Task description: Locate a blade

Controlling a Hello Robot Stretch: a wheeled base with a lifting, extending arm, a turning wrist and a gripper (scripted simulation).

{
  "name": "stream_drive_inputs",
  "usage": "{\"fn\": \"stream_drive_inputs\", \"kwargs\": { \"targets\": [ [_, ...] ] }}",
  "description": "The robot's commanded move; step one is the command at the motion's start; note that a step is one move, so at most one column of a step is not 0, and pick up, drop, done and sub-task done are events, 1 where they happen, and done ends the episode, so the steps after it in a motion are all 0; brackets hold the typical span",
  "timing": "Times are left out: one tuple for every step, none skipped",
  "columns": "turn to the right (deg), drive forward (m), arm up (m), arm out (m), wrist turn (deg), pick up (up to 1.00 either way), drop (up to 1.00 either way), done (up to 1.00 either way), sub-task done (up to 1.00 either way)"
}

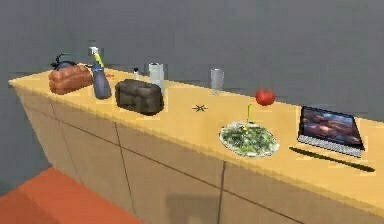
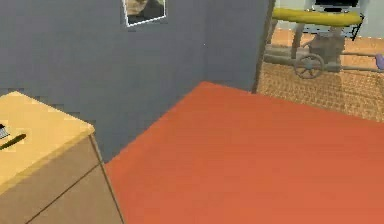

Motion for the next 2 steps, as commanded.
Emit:
{"fn": "stream_drive_inputs", "kwargs": {
  "targets": [
    [0.0, 1.0, 0.0, 0.0, 0.0, 0.0, 0.0, 0.0, 0.0],
    [0.0, 0.0, 0.0, 0.0, 0.0, 0.0, 0.0, 1.0, 0.0]
  ]
}}
